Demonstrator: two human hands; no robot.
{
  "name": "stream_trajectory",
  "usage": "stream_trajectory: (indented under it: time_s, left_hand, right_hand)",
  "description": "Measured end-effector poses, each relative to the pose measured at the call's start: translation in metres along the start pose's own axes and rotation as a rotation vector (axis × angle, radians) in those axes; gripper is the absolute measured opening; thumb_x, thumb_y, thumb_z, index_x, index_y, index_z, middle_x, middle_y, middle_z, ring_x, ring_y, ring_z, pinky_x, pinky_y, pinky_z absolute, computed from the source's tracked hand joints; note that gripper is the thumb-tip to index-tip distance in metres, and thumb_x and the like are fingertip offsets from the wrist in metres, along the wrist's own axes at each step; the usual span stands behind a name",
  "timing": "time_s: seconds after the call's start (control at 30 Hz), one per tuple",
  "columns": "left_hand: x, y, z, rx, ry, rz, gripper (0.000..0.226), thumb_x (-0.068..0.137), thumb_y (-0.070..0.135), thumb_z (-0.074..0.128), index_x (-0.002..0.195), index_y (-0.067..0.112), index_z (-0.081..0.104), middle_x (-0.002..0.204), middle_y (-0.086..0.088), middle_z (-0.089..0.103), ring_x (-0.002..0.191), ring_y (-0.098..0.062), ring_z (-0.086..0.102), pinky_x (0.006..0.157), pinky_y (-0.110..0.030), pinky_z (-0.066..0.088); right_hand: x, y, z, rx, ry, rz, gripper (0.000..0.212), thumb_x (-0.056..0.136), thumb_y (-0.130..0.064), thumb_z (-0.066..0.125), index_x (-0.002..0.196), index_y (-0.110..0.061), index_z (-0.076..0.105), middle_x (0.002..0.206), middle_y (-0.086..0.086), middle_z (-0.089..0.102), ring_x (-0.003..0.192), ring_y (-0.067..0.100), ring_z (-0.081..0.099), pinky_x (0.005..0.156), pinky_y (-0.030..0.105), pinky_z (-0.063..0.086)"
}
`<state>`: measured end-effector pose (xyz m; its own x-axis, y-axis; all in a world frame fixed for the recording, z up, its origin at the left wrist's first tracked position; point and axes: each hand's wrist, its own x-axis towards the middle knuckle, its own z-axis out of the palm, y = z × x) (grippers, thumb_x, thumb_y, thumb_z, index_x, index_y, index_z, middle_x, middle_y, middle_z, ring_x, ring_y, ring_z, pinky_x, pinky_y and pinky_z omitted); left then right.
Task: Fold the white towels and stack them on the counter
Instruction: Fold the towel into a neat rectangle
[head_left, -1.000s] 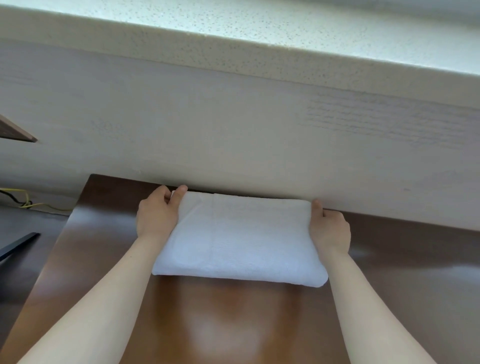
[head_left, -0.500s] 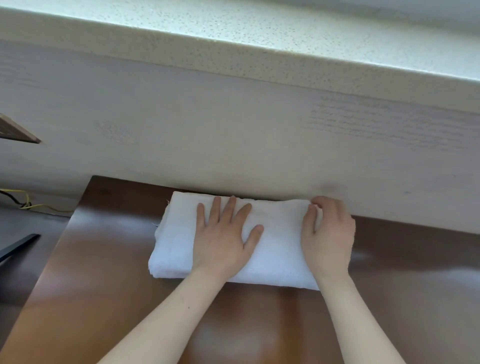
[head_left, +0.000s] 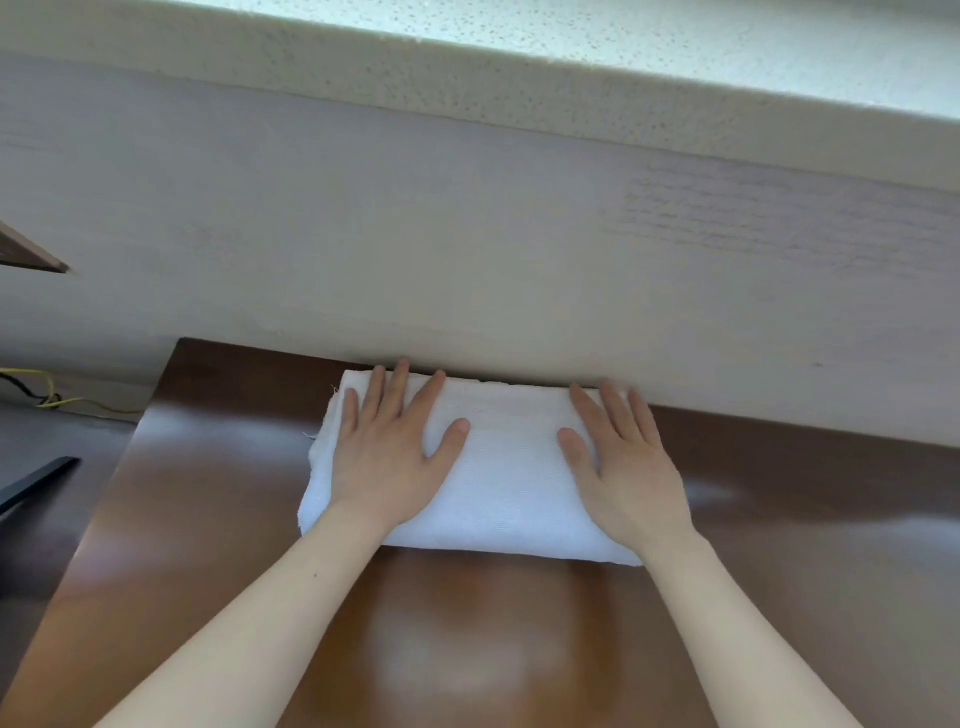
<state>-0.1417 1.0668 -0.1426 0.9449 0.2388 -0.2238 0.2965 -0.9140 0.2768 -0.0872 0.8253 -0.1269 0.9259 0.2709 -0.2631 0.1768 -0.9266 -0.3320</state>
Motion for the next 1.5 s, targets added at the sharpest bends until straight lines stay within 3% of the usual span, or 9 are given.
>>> stream_trajectory:
  time_s: [0.13, 0.23, 0.3, 0.37, 0.57, 0.7, 0.87, 1.13, 1.5]
  left_hand:
    - [-0.001, -0.02, -0.002, -0.087, 0.007, -0.104, 0.069, 0.094, 0.07, 0.015, 0.157, 0.04, 0.012, 0.167, 0.007, -0.004, 0.152, -0.013, -0.012, 0.123, -0.049, 0.005]
    - [-0.004, -0.027, -0.004, -0.196, -0.008, -0.172, 0.067, 0.094, 0.071, 0.017, 0.156, 0.044, 0.011, 0.165, 0.015, -0.011, 0.152, -0.013, -0.015, 0.119, -0.048, 0.027]
    - [-0.008, -0.03, -0.007, -0.25, -0.003, -0.203, 0.066, 0.094, 0.071, 0.019, 0.155, 0.047, 0.01, 0.165, 0.017, -0.013, 0.154, -0.022, -0.006, 0.115, -0.048, 0.032]
    - [-0.011, -0.032, -0.007, -0.278, -0.003, -0.22, 0.064, 0.094, 0.07, 0.019, 0.154, 0.049, 0.01, 0.166, 0.013, -0.013, 0.153, -0.03, 0.005, 0.113, -0.048, 0.034]
    - [-0.013, -0.041, -0.007, -0.258, 0.031, -0.168, 0.066, 0.094, 0.07, 0.016, 0.155, 0.046, 0.013, 0.167, 0.003, -0.011, 0.151, -0.027, 0.017, 0.113, -0.046, 0.036]
    - [-0.012, -0.071, -0.014, -0.236, 0.057, -0.166, 0.069, 0.092, 0.072, 0.007, 0.155, 0.045, 0.012, 0.167, 0.003, -0.01, 0.15, -0.026, 0.021, 0.114, -0.044, 0.035]
    - [-0.007, -0.124, -0.032, -0.26, 0.101, -0.188, 0.061, 0.099, 0.062, 0.022, 0.156, 0.044, 0.014, 0.167, 0.007, -0.005, 0.149, -0.021, 0.025, 0.112, -0.04, 0.031]
    - [0.003, -0.179, -0.047, -0.275, 0.126, -0.282, 0.079, 0.098, 0.06, 0.025, 0.16, 0.015, 0.003, 0.167, 0.0, 0.007, 0.15, -0.023, 0.022, 0.119, -0.04, 0.025]
    - [0.025, -0.242, -0.074, -0.213, 0.142, -0.397, 0.078, 0.1, 0.058, 0.027, 0.157, 0.006, 0.017, 0.16, -0.013, 0.031, 0.141, -0.036, 0.037, 0.109, -0.045, 0.033]
  right_hand:
    - [-0.001, 0.004, -0.002, 0.211, -0.001, 0.05, 0.056, 0.099, -0.055, 0.03, 0.153, -0.044, 0.019, 0.163, -0.021, 0.003, 0.145, 0.021, 0.028, 0.105, 0.037, 0.033]
    - [-0.005, 0.006, -0.011, 0.354, 0.018, 0.105, 0.052, 0.1, -0.046, 0.044, 0.15, -0.043, 0.031, 0.161, -0.026, 0.01, 0.142, 0.004, 0.03, 0.099, 0.027, 0.031]
    - [-0.012, 0.01, -0.017, 0.495, 0.067, 0.133, 0.052, 0.095, -0.041, 0.057, 0.145, -0.046, 0.04, 0.155, -0.03, 0.02, 0.137, -0.007, 0.028, 0.104, 0.026, 0.03]
    - [-0.023, 0.011, -0.016, 0.6, 0.117, 0.175, 0.051, 0.093, -0.038, 0.063, 0.138, -0.054, 0.044, 0.15, -0.032, 0.03, 0.134, -0.007, 0.031, 0.107, 0.029, 0.031]
    - [-0.036, -0.014, -0.009, 0.707, 0.142, 0.314, 0.047, 0.086, -0.052, 0.062, 0.126, -0.07, 0.044, 0.145, -0.024, 0.046, 0.134, 0.01, 0.042, 0.107, 0.033, 0.034]
    - [-0.029, -0.043, 0.001, 0.696, 0.118, 0.334, 0.048, 0.088, -0.052, 0.06, 0.131, -0.067, 0.043, 0.145, -0.015, 0.049, 0.133, 0.019, 0.044, 0.099, 0.031, 0.034]
    - [-0.025, -0.089, 0.026, 0.684, 0.123, 0.299, 0.047, 0.098, -0.04, 0.056, 0.133, -0.065, 0.038, 0.147, -0.017, 0.047, 0.134, 0.017, 0.043, 0.095, 0.026, 0.031]
    - [-0.016, -0.139, 0.047, 0.742, 0.139, 0.285, 0.047, 0.096, -0.04, 0.055, 0.135, -0.062, 0.04, 0.144, -0.028, 0.045, 0.134, 0.008, 0.043, 0.097, 0.026, 0.034]
    - [-0.001, -0.203, 0.077, 0.775, 0.204, 0.233, 0.048, 0.097, -0.036, 0.055, 0.142, -0.049, 0.043, 0.145, -0.024, 0.046, 0.133, 0.004, 0.043, 0.095, 0.02, 0.033]
